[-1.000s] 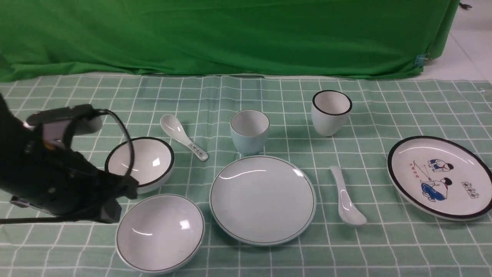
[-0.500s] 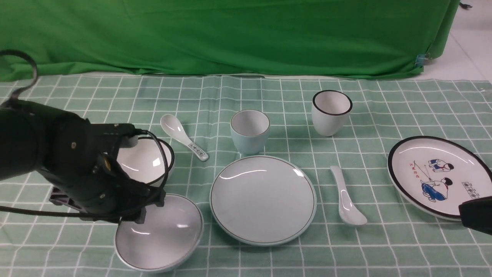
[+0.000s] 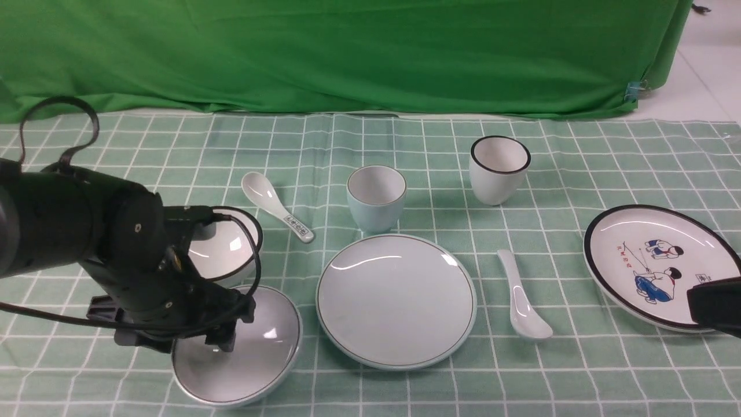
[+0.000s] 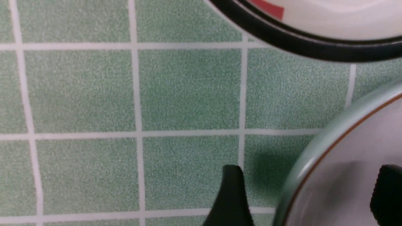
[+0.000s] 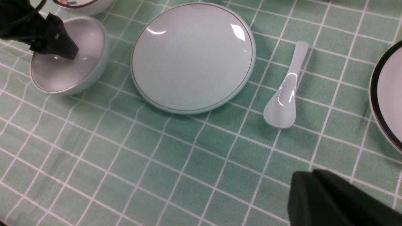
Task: Place the bowls on the plates on the blue tablecloth, put the cups on the bowls, and place the spoons in the cups.
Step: 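Reach toward the plain white bowl and position the gripper at its rim, then place the bowl on top of the plate with the left gripper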
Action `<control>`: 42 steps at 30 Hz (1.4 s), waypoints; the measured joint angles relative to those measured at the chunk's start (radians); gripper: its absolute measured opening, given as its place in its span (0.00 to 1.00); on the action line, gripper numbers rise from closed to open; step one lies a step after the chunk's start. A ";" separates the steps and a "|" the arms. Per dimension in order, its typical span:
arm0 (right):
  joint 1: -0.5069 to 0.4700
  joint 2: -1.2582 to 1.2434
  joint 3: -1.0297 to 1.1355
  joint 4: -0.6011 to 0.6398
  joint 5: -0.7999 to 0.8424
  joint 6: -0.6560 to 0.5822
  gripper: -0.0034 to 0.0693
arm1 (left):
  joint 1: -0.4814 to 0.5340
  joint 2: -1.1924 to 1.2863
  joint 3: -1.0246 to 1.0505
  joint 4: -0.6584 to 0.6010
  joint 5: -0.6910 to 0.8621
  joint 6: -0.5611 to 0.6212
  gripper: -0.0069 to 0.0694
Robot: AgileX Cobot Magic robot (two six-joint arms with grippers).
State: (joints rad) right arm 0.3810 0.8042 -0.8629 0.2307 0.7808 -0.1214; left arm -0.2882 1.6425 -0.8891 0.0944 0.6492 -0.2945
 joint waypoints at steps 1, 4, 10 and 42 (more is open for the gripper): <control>0.000 0.000 0.000 0.000 0.000 0.000 0.12 | 0.000 -0.001 0.000 -0.008 -0.001 0.002 0.75; 0.000 0.000 0.000 0.000 0.000 0.000 0.12 | 0.000 -0.002 0.000 -0.051 0.000 0.035 0.61; 0.000 0.000 0.000 0.000 -0.004 0.000 0.14 | 0.000 -0.014 -0.006 -0.108 0.032 0.097 0.19; 0.000 0.000 0.000 0.000 -0.004 0.000 0.16 | -0.180 0.248 -0.400 -0.388 -0.012 0.259 0.13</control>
State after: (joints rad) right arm 0.3810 0.8042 -0.8629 0.2307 0.7765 -0.1214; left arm -0.4684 1.8906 -1.2891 -0.2940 0.6371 -0.0356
